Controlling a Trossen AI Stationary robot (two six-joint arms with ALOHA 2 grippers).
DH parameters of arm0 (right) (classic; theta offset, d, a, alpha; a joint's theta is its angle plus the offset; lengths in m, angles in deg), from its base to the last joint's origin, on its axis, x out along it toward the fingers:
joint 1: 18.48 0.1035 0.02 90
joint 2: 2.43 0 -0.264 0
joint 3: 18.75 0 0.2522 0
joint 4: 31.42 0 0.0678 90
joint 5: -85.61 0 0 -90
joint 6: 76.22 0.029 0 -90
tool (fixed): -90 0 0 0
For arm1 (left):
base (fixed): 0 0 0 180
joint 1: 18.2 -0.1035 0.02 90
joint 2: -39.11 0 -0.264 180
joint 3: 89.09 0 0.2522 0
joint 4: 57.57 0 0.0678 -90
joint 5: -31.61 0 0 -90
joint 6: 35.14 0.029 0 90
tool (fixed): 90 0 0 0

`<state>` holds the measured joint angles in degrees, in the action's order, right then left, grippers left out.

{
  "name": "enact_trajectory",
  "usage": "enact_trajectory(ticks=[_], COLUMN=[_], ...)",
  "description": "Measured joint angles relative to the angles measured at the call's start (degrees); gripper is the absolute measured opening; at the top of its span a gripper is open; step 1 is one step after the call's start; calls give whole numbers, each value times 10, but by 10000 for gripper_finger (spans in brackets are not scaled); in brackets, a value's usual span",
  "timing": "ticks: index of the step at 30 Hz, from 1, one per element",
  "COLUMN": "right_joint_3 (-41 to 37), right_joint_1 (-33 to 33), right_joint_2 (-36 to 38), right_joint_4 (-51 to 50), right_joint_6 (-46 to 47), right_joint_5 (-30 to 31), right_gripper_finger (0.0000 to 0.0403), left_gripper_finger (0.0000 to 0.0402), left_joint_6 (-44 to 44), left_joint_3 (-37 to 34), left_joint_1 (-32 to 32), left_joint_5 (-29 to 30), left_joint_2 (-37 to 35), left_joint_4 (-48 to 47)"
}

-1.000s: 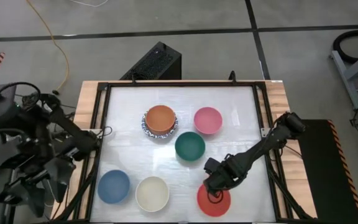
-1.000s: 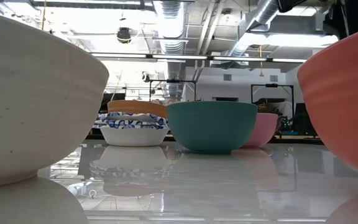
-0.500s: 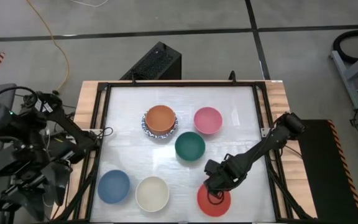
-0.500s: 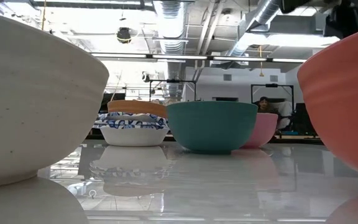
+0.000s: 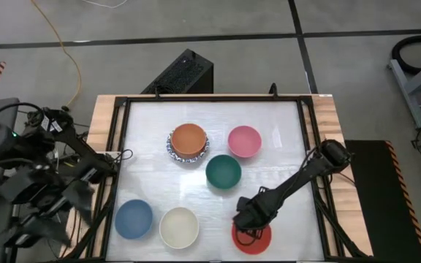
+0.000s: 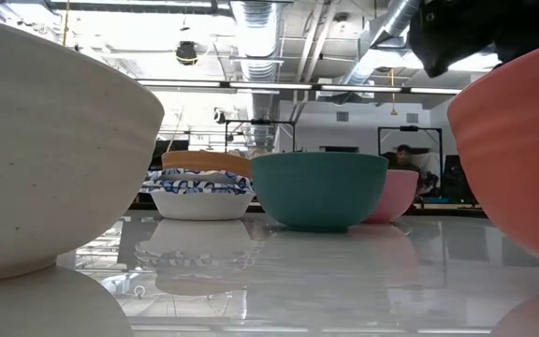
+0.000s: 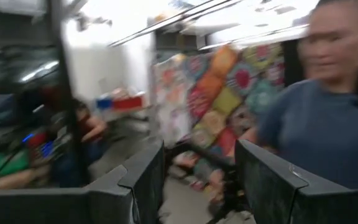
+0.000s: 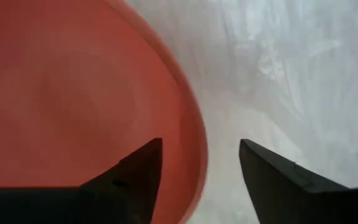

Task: Nest bowls inside each other
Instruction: Stack the orange bowl on top of the brown bowl

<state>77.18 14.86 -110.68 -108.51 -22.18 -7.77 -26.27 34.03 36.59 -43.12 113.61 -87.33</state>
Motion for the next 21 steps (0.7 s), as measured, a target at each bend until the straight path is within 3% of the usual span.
enact_trajectory(ticks=[4,10,15,21], right_joint_3=[0,1,1,1], right_joint_1=[-13,-33,-48,-58], right_joint_2=[1,2,2,5], right_joint_4=[2,34,45,36], right_joint_6=[-17,-32,0,74], right_joint_5=[6,12,15,30], right_gripper_finger=[154,20,23,9], left_gripper_finger=[185,185,185,185], left_joint_6=[-15,-31,-70,-189], left_joint_3=[0,0,0,0], left_joint_1=[0,0,0,0], left_joint_5=[103,204,306,428], left_joint_2=[-1,-3,-18,-38], left_joint_4=[-31,-55,-80,-209])
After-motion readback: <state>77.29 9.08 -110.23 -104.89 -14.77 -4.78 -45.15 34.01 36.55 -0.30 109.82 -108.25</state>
